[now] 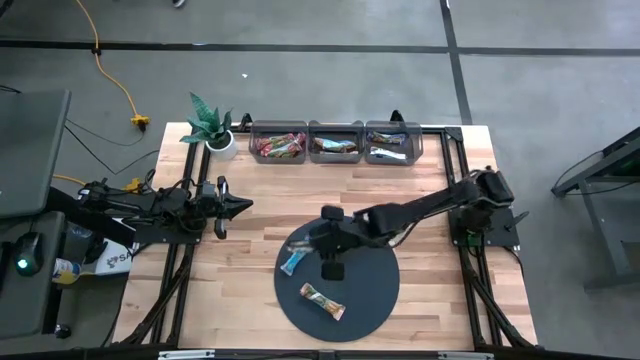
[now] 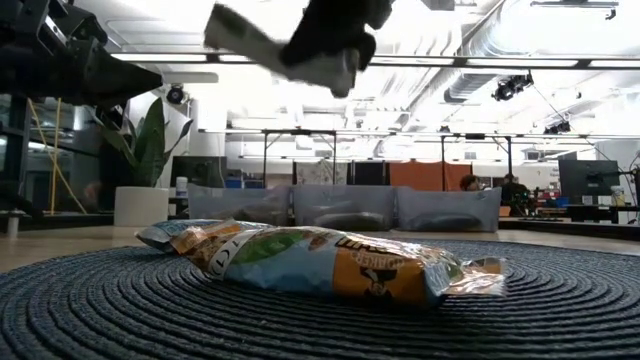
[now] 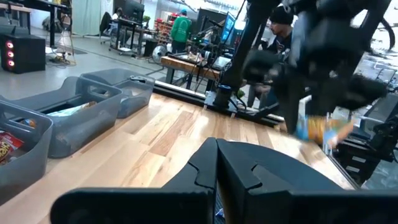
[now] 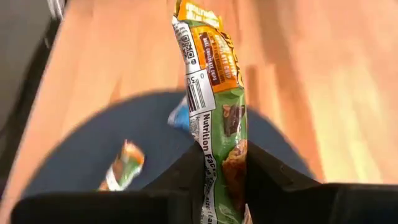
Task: Pick and place Granola Bars by type
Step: Put the yellow granola bar into the middle black bin
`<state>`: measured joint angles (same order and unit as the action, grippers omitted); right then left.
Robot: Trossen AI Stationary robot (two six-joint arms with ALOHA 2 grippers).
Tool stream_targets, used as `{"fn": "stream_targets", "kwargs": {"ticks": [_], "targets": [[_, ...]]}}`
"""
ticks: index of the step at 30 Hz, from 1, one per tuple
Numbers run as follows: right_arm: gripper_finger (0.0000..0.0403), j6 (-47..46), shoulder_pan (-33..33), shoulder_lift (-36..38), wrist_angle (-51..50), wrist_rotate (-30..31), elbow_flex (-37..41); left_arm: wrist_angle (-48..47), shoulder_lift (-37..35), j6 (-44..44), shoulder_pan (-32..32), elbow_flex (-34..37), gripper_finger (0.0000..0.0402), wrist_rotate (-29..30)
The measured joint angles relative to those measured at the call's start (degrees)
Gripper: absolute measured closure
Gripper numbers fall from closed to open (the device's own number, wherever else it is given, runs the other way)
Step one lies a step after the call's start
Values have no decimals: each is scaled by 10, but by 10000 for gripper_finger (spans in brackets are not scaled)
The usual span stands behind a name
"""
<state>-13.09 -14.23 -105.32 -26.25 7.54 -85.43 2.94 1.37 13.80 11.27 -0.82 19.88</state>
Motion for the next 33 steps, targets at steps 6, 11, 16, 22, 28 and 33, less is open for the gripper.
{"fn": "stream_targets", "kwargs": {"ticks": [6, 11, 16, 22, 28, 33], "targets": [[325, 1, 29, 50, 41, 11, 0, 0, 0, 0, 0, 0, 400, 0], [325, 17, 66, 85, 60, 38, 0, 0, 0, 0, 0, 0, 400, 0], [325, 38, 116, 109, 80, 73, 0, 0, 0, 0, 0, 0, 400, 0], [325, 109, 184, 112, 83, 67, 0, 0, 0, 0, 0, 0, 400, 0], [325, 207, 260, 112, 81, 49, 0, 0, 0, 0, 0, 0, 400, 0], [325, 276, 329, 112, 81, 27, 0, 0, 0, 0, 0, 0, 400, 0]]}}
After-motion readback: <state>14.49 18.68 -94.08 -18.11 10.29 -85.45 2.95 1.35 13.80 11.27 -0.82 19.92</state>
